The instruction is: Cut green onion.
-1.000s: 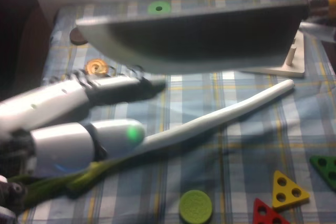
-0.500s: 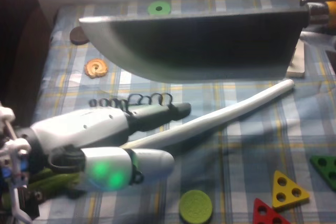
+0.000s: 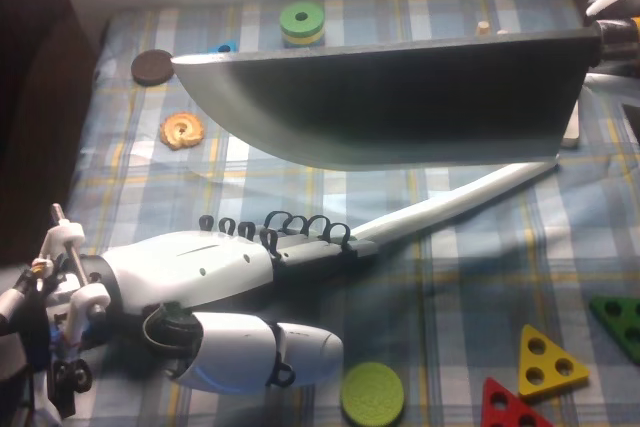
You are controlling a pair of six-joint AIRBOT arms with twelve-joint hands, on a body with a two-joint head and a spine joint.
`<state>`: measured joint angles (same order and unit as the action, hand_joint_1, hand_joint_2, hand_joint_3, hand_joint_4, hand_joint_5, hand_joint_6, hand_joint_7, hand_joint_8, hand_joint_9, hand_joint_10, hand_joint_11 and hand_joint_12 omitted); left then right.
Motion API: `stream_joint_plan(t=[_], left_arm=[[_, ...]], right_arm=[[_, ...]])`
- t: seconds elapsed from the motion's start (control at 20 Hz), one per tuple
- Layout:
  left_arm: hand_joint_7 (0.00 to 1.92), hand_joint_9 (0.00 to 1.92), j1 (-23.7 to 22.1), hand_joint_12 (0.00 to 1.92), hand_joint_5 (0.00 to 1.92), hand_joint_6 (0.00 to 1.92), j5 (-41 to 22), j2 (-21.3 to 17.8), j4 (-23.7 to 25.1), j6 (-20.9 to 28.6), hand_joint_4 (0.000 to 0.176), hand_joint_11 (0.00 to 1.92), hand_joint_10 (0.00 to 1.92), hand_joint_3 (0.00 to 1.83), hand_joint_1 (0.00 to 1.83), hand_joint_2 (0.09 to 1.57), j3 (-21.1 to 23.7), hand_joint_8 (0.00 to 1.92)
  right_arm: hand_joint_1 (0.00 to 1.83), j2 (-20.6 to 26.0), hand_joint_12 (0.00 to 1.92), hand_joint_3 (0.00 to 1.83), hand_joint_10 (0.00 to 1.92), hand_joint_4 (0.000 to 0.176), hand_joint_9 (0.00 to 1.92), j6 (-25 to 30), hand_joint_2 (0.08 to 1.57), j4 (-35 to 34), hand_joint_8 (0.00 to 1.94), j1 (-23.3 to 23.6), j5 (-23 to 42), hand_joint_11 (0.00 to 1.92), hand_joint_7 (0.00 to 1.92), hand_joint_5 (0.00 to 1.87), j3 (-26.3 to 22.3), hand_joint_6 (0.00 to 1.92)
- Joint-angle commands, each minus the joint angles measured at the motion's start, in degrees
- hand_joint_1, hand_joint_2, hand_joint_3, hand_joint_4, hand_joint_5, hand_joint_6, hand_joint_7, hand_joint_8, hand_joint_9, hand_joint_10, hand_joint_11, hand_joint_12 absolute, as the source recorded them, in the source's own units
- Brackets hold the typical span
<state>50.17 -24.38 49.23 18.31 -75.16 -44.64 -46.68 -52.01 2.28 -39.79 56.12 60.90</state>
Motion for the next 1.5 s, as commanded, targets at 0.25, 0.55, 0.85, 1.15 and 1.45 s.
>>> stream_joint_plan(t=[0.25,0.55,0.85,1.15,1.45], left_arm=[[0.06,0.07,-0.34,0.1,0.02,0.0,-1.5,0.9,0.11,0.46,0.0,0.02,0.0,0.0,0.0,1.44,0.04,0.0],[0.07,0.08,-0.19,0.1,0.03,0.0,-1.56,0.93,-0.05,0.5,0.0,0.02,0.0,0.01,0.0,1.47,0.24,0.0],[0.09,0.09,-0.2,0.09,0.03,0.0,-1.94,0.9,-0.23,0.5,0.0,0.02,0.01,0.0,0.0,1.46,0.14,0.0],[0.1,0.11,-0.33,0.08,0.07,0.01,-5.41,-1.02,-4.34,0.5,0.0,0.06,0.01,0.0,0.0,1.45,-0.23,0.01],[0.1,0.08,1.59,0.02,0.09,0.01,-18.72,-5.65,-12.43,0.52,0.0,0.0,0.01,0.0,0.0,1.44,1.22,0.01]], right_arm=[[0.7,0.45,1.92,0.0,1.92,0.069,1.43,1.08,1.37,-2.67,1.94,-2.12,7.72,1.45,1.31,1.07,-0.3,1.92],[0.76,0.5,1.92,0.0,1.92,0.0,1.69,2.54,1.37,-1.4,1.94,-6.99,5.54,1.67,1.56,1.29,-0.32,1.92],[0.75,0.55,1.92,0.0,1.92,0.0,1.69,2.7,1.4,-2.1,1.94,-6.76,8.34,1.67,1.56,1.28,0.15,1.92],[0.64,0.42,1.92,0.0,1.92,0.0,1.45,-0.46,1.38,-7.93,1.94,-3.11,12.89,1.48,1.34,1.13,2.97,1.92],[0.62,0.32,1.92,0.0,1.92,0.0,1.41,-2.89,1.37,-7.95,1.94,3.52,6.38,1.44,1.34,1.14,5.99,1.92]])
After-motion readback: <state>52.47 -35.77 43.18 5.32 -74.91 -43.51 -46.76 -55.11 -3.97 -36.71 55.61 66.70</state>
